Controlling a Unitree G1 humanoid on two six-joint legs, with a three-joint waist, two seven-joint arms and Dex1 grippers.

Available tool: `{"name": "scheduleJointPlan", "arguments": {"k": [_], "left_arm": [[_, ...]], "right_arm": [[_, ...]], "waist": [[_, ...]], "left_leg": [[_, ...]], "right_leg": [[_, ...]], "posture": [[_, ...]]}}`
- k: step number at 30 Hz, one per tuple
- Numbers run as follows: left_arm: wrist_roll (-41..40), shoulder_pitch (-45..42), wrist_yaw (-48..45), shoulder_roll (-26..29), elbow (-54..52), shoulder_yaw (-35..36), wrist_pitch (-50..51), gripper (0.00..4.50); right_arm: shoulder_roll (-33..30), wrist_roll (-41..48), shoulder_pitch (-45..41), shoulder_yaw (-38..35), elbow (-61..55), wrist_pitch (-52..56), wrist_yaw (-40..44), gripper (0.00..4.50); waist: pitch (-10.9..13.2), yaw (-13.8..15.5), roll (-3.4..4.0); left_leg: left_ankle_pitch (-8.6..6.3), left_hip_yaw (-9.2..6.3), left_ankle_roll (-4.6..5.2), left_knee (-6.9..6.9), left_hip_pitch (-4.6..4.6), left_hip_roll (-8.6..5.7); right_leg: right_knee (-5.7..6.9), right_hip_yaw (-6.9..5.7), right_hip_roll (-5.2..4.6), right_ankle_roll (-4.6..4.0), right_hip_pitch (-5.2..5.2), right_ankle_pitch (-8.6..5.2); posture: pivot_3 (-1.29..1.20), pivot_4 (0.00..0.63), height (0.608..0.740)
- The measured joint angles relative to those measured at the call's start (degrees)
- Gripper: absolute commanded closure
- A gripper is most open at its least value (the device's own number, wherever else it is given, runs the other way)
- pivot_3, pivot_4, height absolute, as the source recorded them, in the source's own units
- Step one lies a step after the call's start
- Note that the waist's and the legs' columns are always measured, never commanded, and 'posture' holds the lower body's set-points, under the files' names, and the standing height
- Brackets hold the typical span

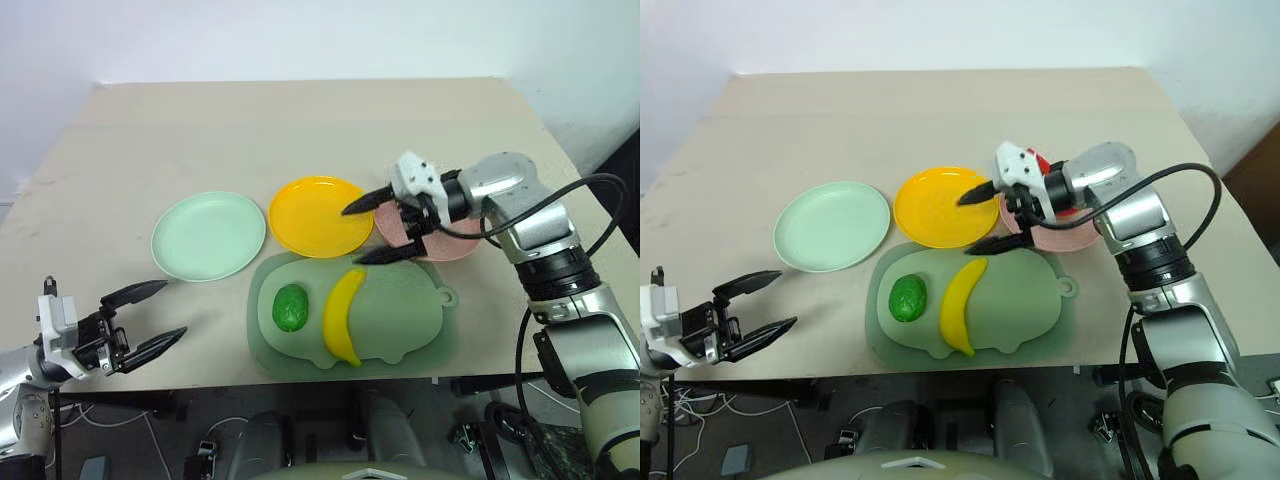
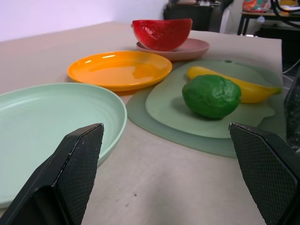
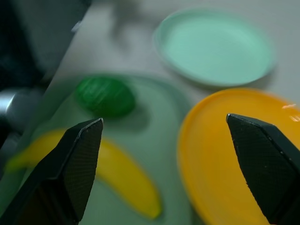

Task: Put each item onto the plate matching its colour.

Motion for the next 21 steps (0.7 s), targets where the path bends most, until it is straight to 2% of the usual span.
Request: {"name": "scheduleJointPlan", "arguments": {"k": [3, 8, 21], "left_arm": [[-0.16, 0.29, -0.12, 0.07, -0.21, 0.06, 0.01, 0.0], [-0.17, 1.32, -0.06, 0.08, -1.14, 0.14, 0.02, 0.0], [-0.18, 1.73, 1.07, 0.07, -2.14, 0.16, 0.04, 0.0]], "right_arm": [[-0.04, -1.5, 0.66, 4.72, 2.06, -4.3, 3.54, 0.06], [0.85, -4.67, 0.85, 9.82, 5.24, -11.65, 4.23, 0.06], [8.22, -12.72, 1.49, 12.65, 11.77, -21.6, 3.92, 0.06]], "waist": [[0.0, -0.11, 0.0], [0.0, -0.08, 0.0], [0.0, -0.01, 0.0]], "left_leg": [[0.0, 0.01, -0.01, 0.0, 0.08, 0.01], [0.06, 0.03, -0.11, 0.0, 0.17, 0.01], [0.14, 0.05, -0.25, 0.0, 0.3, 0.01]], "right_leg": [[0.03, 0.01, 0.0, 0.0, 0.05, 0.0], [0.04, 0.02, 0.0, -0.01, 0.12, 0.0], [0.06, 0.02, 0.0, -0.02, 0.24, 0.0]], "posture": [[0.0, 0.15, 0.736], [0.0, 0.15, 0.736], [0.0, 0.15, 0.736]]}}
